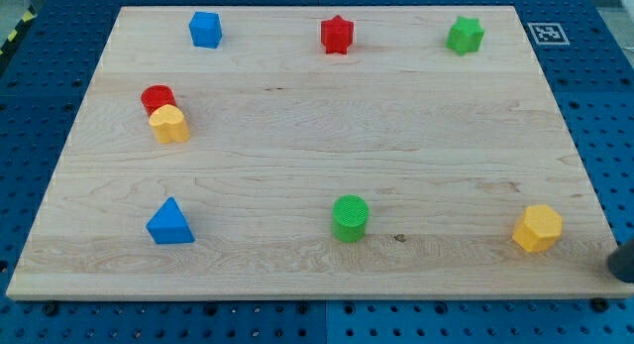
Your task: Push the yellow hexagon to the center
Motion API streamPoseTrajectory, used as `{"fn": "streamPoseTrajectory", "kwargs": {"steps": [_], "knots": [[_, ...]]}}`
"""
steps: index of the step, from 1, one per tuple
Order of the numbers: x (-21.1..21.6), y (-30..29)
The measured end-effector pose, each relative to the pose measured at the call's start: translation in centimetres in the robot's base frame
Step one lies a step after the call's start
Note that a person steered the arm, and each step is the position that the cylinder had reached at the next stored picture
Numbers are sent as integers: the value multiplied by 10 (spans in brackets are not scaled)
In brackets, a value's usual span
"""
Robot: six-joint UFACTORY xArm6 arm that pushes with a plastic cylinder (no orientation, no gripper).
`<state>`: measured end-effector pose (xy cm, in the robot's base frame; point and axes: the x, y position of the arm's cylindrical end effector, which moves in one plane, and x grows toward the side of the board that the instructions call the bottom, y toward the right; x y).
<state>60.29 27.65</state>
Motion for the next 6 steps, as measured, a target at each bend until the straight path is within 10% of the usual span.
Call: {"fn": "streamPoseTrajectory", "kwargs": {"steps": [2, 6], "knots": [[-105, -117], [-38, -79]]}}
